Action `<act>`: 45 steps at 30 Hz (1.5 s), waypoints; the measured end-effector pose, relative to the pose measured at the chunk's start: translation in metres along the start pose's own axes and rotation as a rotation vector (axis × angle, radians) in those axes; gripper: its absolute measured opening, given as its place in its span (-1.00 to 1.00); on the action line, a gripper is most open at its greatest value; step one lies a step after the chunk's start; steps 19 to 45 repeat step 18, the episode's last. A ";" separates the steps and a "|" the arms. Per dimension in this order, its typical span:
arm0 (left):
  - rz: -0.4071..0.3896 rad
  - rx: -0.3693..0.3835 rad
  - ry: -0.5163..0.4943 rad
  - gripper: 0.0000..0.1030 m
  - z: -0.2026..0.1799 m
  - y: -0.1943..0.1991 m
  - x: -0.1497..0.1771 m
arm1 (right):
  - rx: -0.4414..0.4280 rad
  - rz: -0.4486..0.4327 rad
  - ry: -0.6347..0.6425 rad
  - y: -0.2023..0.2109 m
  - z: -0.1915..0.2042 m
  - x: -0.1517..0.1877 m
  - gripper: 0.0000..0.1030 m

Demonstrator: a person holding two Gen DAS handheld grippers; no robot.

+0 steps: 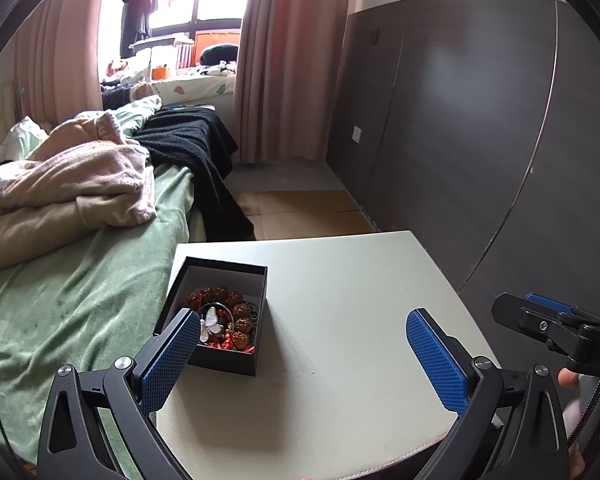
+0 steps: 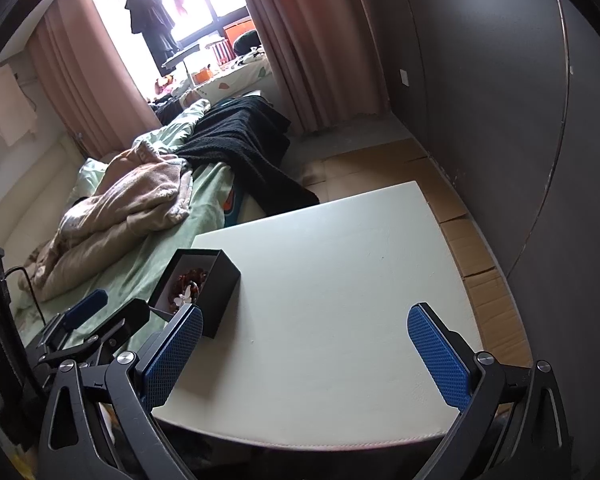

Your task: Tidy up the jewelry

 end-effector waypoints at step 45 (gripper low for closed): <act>-0.025 -0.018 0.007 0.99 0.001 0.006 -0.001 | 0.002 0.017 -0.002 -0.005 0.002 0.004 1.00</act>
Point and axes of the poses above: each gripper's, at about its wrist camera, not at the fingertips, and y roughly against the way its jaws point, z to its left, x to its underside, the point moved 7 cm from there along -y, roughly the way its jaws point, and after that the axes turned 12 degrees about z, right-handed, at the moved point
